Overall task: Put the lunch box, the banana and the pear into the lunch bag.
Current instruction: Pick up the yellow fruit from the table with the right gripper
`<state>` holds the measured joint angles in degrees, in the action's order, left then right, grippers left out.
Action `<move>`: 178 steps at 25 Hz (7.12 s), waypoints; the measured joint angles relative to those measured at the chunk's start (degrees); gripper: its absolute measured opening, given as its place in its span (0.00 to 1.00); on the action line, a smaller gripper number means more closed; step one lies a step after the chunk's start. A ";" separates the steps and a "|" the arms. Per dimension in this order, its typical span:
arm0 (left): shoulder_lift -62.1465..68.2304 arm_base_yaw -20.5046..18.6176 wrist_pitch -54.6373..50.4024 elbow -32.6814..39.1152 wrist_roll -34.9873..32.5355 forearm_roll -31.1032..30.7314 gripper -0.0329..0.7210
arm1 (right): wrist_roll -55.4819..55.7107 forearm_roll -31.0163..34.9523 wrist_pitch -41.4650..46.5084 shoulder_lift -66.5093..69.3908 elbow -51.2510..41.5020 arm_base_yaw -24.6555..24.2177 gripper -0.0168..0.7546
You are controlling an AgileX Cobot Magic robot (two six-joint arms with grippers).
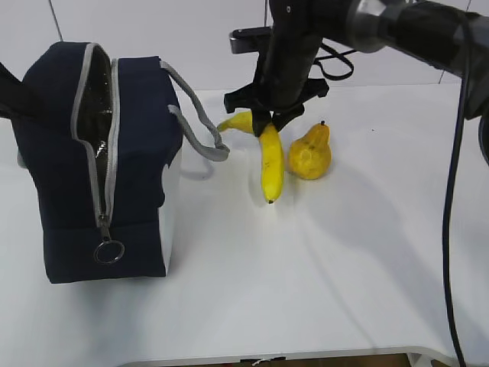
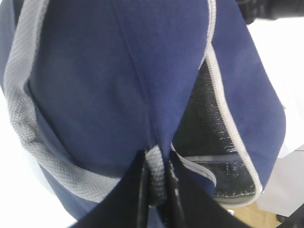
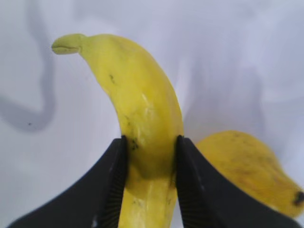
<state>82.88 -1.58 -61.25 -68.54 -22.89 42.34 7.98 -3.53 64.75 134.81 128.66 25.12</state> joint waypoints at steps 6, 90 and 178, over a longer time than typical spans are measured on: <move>0.00 0.00 0.00 0.00 0.00 0.00 0.06 | 2.07 -3.19 5.49 0.00 6.61 -0.36 0.37; 0.20 0.00 -1.04 0.00 -1.68 4.97 0.06 | -8.70 32.98 -6.52 -3.03 2.06 8.60 0.53; 0.20 0.00 -1.44 0.00 -2.55 5.03 0.06 | -22.19 13.02 -64.75 -57.65 -89.42 -3.54 0.54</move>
<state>83.07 -1.58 -62.70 -68.54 -25.44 47.37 -14.21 9.49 0.00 77.17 39.24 21.58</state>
